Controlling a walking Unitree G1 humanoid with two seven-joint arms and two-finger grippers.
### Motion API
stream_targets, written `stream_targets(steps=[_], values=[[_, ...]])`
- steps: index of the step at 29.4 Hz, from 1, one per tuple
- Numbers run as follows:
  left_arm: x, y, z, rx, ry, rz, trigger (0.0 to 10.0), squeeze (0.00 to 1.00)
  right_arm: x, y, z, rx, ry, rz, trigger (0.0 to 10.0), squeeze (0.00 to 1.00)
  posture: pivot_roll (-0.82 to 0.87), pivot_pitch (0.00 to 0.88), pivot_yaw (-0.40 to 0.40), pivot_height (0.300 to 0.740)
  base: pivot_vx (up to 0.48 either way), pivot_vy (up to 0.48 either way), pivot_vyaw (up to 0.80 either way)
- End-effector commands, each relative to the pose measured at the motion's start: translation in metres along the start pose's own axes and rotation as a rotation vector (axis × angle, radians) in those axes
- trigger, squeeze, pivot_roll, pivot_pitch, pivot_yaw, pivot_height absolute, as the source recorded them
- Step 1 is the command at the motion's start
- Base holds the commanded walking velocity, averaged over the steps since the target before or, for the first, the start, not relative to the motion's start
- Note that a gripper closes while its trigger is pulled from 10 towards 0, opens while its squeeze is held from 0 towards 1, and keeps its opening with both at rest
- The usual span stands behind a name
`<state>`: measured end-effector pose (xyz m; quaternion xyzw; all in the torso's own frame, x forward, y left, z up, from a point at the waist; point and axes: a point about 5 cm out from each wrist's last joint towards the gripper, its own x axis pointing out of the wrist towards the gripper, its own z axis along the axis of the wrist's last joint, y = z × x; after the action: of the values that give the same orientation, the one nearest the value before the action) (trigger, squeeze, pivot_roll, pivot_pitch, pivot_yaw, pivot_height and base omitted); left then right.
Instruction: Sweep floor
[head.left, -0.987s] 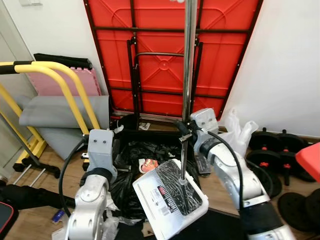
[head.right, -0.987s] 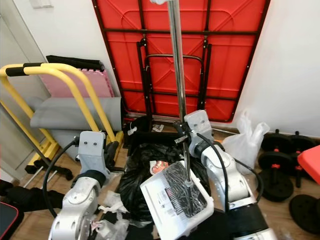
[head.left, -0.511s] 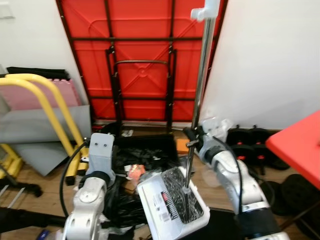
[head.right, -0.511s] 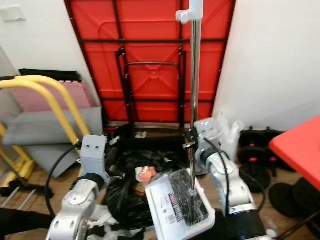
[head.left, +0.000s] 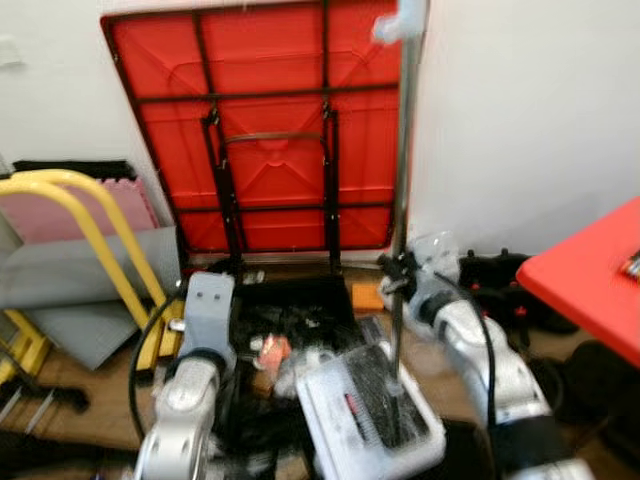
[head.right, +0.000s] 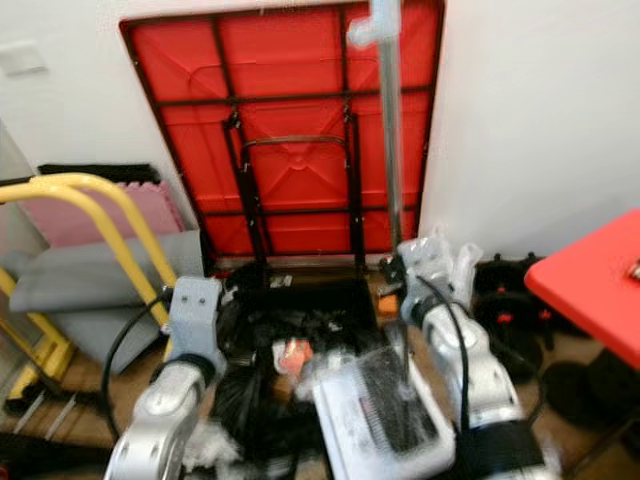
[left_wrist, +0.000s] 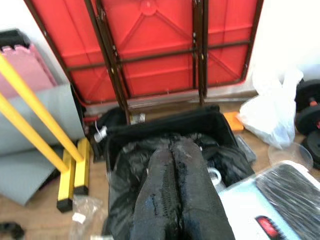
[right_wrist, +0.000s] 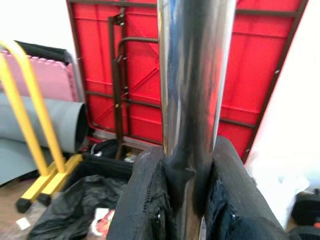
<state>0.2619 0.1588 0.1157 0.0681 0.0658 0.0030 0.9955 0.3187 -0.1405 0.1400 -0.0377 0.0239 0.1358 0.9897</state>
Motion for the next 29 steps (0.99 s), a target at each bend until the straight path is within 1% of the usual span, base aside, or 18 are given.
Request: stream_targets(steps=[1, 18, 29], values=[[-0.0013, 0.0036, -0.0019, 0.005, 0.009, 0.037, 10.0, 0.00, 0.0027, -0.0005, 0.0164, -0.016, -0.084, -0.002, 10.0, 0.00, -0.14, 0.000, 0.016, 0.740, -0.311, 0.000, 0.00], [-0.0023, 0.0042, -0.0012, 0.005, 0.006, 0.033, 10.0, 0.00, 0.0028, -0.0018, 0.0185, -0.022, -0.093, -0.017, 10.0, 0.00, -0.14, 0.000, 0.018, 0.740, -0.317, 0.000, 0.00], [-0.0032, 0.0064, 0.0016, 0.010, -0.013, 0.032, 10.0, 0.00, 0.0042, -0.0045, 0.0195, -0.013, -0.097, -0.042, 10.0, 0.00, -0.13, 0.000, 0.020, 0.740, 0.000, 0.000, 0.00]])
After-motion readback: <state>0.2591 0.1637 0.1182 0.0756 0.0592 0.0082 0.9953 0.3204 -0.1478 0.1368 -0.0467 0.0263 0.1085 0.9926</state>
